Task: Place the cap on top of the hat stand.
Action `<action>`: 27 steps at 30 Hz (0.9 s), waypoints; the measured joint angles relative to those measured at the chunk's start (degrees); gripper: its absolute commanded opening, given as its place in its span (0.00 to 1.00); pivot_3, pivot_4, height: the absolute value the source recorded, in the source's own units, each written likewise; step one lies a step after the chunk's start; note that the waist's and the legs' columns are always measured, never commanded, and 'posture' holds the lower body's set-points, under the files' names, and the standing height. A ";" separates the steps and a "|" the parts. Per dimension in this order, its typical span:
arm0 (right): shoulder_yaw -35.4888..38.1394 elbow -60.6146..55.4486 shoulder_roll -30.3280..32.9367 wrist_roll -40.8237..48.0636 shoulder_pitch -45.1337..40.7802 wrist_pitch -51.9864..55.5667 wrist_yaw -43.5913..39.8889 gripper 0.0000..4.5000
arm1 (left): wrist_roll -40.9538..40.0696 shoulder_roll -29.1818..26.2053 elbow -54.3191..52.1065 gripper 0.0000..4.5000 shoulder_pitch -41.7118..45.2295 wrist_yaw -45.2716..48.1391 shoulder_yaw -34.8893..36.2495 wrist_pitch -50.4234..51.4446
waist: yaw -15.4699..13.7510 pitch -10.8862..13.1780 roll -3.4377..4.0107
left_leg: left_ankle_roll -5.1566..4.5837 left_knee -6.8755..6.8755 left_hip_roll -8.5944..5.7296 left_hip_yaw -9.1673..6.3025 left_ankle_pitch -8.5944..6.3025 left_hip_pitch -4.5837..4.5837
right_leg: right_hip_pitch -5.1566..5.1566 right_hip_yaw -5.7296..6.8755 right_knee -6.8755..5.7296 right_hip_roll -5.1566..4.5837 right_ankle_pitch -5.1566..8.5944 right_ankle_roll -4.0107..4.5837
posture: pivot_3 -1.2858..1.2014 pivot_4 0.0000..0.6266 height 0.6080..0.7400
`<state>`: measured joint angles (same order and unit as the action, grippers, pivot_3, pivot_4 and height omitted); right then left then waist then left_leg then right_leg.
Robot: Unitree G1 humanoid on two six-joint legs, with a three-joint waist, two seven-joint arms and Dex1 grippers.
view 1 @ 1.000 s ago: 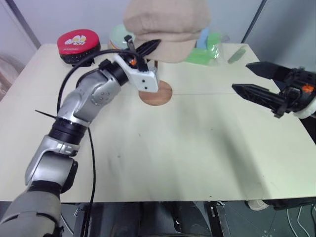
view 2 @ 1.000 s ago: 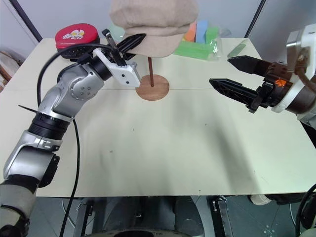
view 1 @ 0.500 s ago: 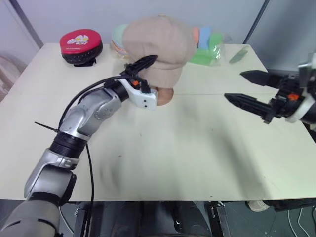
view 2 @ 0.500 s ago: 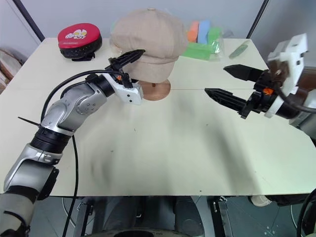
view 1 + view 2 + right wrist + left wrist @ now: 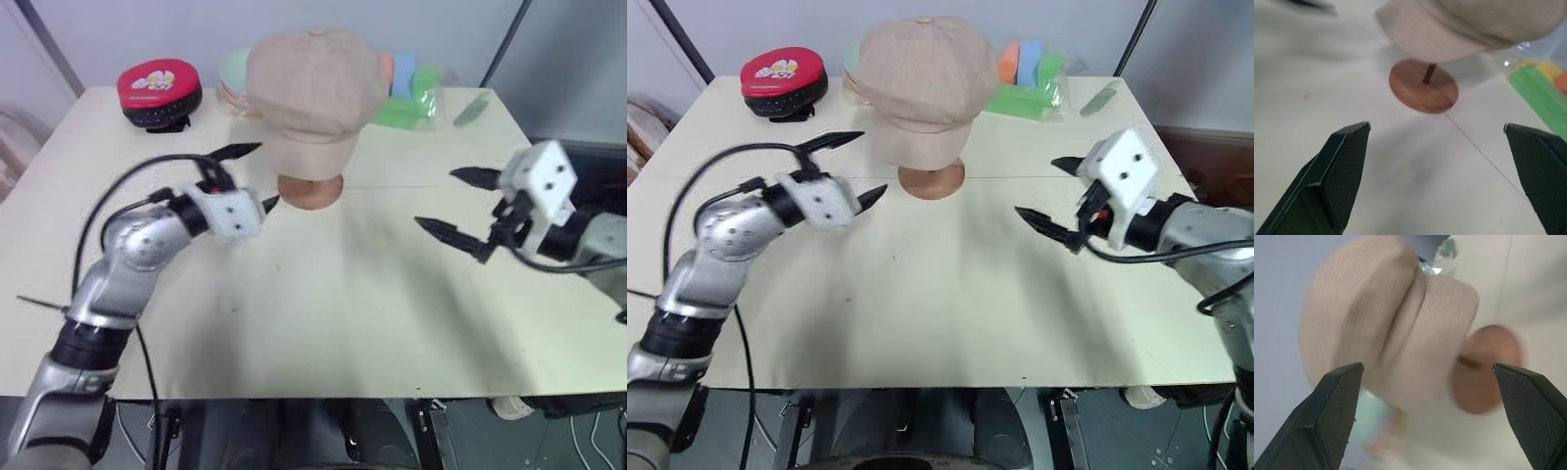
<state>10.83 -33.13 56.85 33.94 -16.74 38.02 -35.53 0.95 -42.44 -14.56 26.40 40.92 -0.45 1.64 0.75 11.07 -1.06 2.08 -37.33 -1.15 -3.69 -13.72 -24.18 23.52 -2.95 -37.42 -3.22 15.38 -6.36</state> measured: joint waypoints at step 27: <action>2.32 13.91 -5.88 -5.89 -8.50 -5.49 -13.96 1.00 | -42.76 -19.30 6.65 0.99 -2.27 19.00 25.02 40.83 | 0.47 0.06 0.03 | 0.04 0.32 0.08 0.11 0.02 0.70 | -0.48 -0.09 0.06 0.04 0.02 0.06 | 0.52 0.24 1.00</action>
<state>13.15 -19.22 50.97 28.05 -25.23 32.53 -49.48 -41.82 -61.74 -7.91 24.13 59.92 24.58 42.47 1.22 11.12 -1.04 2.12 -37.01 -1.06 -3.58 -13.70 -23.48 23.04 -3.04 -37.35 -3.18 15.41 -6.29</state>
